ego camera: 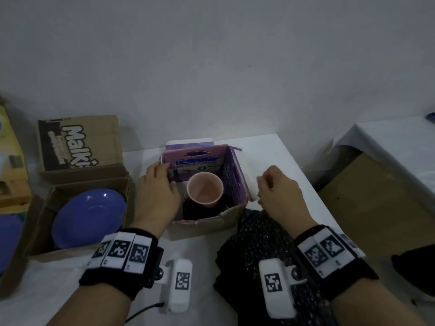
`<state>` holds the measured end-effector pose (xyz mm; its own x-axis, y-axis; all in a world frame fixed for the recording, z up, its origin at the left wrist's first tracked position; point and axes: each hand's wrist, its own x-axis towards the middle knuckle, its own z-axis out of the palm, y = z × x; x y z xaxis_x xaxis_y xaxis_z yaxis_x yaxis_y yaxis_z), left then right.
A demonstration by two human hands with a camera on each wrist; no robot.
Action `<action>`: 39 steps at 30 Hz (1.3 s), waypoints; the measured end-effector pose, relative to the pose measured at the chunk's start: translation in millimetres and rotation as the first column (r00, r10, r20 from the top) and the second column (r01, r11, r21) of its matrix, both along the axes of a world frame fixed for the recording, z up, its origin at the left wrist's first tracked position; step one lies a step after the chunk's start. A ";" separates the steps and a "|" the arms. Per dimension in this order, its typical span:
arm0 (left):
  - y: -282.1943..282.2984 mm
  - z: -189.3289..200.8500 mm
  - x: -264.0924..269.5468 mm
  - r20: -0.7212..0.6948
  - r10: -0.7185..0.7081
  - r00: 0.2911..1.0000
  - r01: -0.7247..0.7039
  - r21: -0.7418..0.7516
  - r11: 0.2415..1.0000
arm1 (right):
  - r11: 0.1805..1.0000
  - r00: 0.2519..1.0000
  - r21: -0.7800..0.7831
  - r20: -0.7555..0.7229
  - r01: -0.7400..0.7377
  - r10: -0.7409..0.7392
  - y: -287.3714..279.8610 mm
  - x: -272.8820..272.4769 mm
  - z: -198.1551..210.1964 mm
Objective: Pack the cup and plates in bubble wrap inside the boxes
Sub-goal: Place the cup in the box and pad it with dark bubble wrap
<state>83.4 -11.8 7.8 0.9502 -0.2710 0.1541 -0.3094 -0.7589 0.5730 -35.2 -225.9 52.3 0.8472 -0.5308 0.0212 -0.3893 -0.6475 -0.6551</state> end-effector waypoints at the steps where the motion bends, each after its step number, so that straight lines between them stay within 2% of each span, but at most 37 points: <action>1: -2.2 -1.4 -1.5 -0.002 -0.001 1.000 0.001 -0.006 1.000 | 0.999 0.997 0.012 -0.064 -0.038 0.039 -3.2 -9.5 -3.1; 2: -4.0 -4.1 -4.1 -0.007 -0.006 1.000 0.006 -0.020 1.000 | 0.992 0.977 0.003 -0.173 -0.124 0.123 -4.0 -20.0 -5.5; 3: -5.2 -8.0 -6.6 -0.016 -0.014 1.000 0.013 -0.041 0.999 | 0.969 0.920 -0.019 -0.319 -0.246 0.227 -2.8 -30.0 -8.2; 5: -5.0 -12.9 -8.7 -0.033 -0.028 0.999 0.025 -0.082 0.996 | 0.876 0.716 -0.013 -0.581 -0.482 0.386 1.1 -46.6 -19.6; 6: -4.3 -13.9 -8.6 -0.044 -0.034 0.998 0.030 -0.091 0.995 | 0.847 0.640 0.007 -0.651 -0.532 0.408 3.7 -51.4 -26.4; 7: -3.2 -13.9 -7.9 -0.059 -0.037 0.998 0.032 -0.093 0.995 | 0.832 0.617 -0.004 -0.673 -0.554 0.408 6.5 -54.1 -31.4; 10: -0.4 -14.0 -3.2 -0.100 -0.047 0.994 0.037 -0.099 0.994 | 0.826 0.699 -0.084 -0.583 -0.558 0.413 9.9 -54.4 -36.5; 13: 2.3 -18.1 0.2 -0.097 -0.075 0.992 0.062 -0.128 0.990 | 0.881 0.808 -0.101 -0.457 -0.463 0.373 4.6 -53.9 -21.8; 17: 4.8 -21.1 0.2 -0.080 -0.071 0.994 0.058 -0.148 0.987 | 0.886 0.869 -0.142 -0.314 -0.441 0.382 -8.0 -51.0 7.1; 19: 4.8 -22.1 -0.5 -0.049 -0.067 0.997 0.058 -0.162 0.985 | 0.921 0.942 -0.210 -0.136 -0.329 0.306 -10.3 -45.5 20.6; 20: 4.5 -22.8 -0.2 -0.039 -0.066 0.997 0.058 -0.173 0.983 | 0.939 0.970 -0.253 0.008 -0.232 0.242 -10.9 -41.8 25.9; 21: 4.1 -23.6 0.3 -0.038 -0.062 0.997 0.054 -0.184 0.981 | 0.952 0.969 -0.283 0.175 -0.118 0.172 -9.7 -38.4 30.4; 23: 3.7 -24.9 0.4 -0.055 -0.043 0.998 0.032 -0.184 0.982 | 0.957 0.894 -0.278 0.445 0.086 0.049 -0.6 -30.7 35.4; 25: 3.9 -26.2 -0.6 -0.061 -0.035 0.998 0.024 -0.171 0.985 | 0.962 0.848 -0.240 0.530 0.129 0.019 13.8 -22.1 30.5; 27: 3.5 -26.8 -1.6 -0.047 -0.041 0.998 0.031 -0.193 0.981 | 0.973 0.897 -0.221 0.414 -0.065 0.154 27.1 -16.1 14.3; 28: 3.3 -26.9 -1.8 -0.043 -0.038 0.998 0.029 -0.199 0.980 | 0.952 0.926 -0.216 0.265 -0.216 0.270 33.4 -14.7 4.7; 29: 3.2 -26.1 -2.8 -0.040 -0.033 0.999 0.025 -0.201 0.979 | 0.898 0.914 -0.234 0.077 -0.372 0.398 38.1 -15.0 -5.1; 31: 3.0 -23.2 -5.8 -0.051 -0.023 0.998 0.012 -0.207 0.978 | 0.738 0.807 -0.327 -0.260 -0.591 0.531 40.6 -16.1 -18.6; 33: 3.0 -21.1 -9.2 -0.067 -0.021 0.998 0.006 -0.216 0.976 | 0.633 0.739 -0.384 -0.413 -0.672 0.533 37.4 -14.3 -17.6; 35: 3.1 -20.6 -9.9 -0.062 -0.025 0.998 0.011 -0.223 0.975 | 0.598 0.717 -0.397 -0.420 -0.697 0.557 33.6 -9.8 -7.9; 36: 3.3 -21.5 -9.0 -0.054 -0.033 0.998 0.020 -0.223 0.975 | 0.609 0.724 -0.392 -0.381 -0.690 0.575 31.3 -7.5 -1.3; 39: 4.0 -27.7 -3.6 -0.057 -0.047 0.997 0.032 -0.237 0.971 | 0.777 0.817 -0.255 -0.136 -0.576 0.561 24.5 -3.3 22.1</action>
<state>79.9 -7.8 -19.9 0.9491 -0.2718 0.1592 -0.2947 -0.5877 0.7534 -38.4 -201.5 74.4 0.9968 0.0689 0.0406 0.0795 -0.9092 -0.4087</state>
